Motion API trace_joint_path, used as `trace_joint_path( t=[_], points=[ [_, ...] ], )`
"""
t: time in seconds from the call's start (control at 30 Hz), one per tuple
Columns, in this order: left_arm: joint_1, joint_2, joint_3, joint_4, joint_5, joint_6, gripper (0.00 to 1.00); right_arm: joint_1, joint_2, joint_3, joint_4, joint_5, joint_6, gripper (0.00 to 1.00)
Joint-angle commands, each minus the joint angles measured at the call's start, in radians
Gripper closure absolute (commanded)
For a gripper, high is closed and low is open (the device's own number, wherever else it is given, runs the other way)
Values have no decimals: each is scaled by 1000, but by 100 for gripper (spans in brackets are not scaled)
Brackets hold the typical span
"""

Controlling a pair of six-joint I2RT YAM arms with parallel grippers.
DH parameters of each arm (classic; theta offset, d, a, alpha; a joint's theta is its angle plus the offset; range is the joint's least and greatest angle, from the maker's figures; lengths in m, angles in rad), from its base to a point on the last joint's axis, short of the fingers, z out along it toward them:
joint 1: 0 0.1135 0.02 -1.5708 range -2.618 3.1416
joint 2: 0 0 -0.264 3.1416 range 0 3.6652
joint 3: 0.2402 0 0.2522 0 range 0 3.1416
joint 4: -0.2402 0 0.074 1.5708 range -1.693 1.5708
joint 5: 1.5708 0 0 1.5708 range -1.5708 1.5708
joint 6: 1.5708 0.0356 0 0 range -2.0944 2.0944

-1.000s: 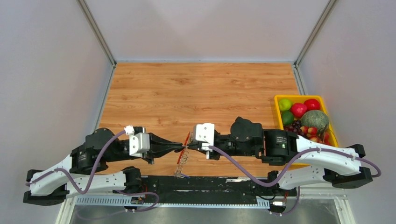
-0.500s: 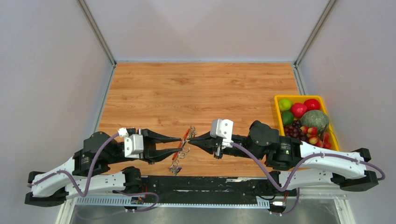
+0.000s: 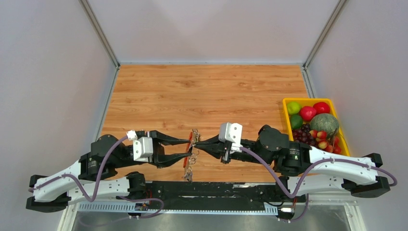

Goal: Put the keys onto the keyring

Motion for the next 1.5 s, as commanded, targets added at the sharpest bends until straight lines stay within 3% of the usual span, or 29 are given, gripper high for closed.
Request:
trace_joint_path(
  t=[0.0, 0.3, 0.63, 0.9, 1.1, 1.23, 1.37, 1.47],
  points=[
    [-2, 23, 26, 54, -10, 7, 52, 5, -28, 10, 101, -6, 6, 100],
    [-2, 56, 39, 60, 2, 12, 60, 4, -24, 4, 98, -12, 6, 100],
    [-2, 73, 48, 46, 9, 12, 99, 4, -28, 4, 98, -9, 3, 100],
    [-2, 88, 72, 14, 7, 10, 100, 5, -43, -2, 84, -24, -2, 100],
    [-2, 136, 118, -41, 26, 10, 100, 6, -16, 69, -65, -67, -13, 100],
    [-2, 164, 161, -108, 35, 21, 100, 5, 17, 130, -193, -73, -27, 91],
    [-2, 179, 194, -156, 43, 32, 100, 5, 28, 183, -314, -73, -37, 75],
    [-2, 191, 213, -182, 58, 39, 100, 4, 31, 224, -395, -52, -43, 71]
  ],
)
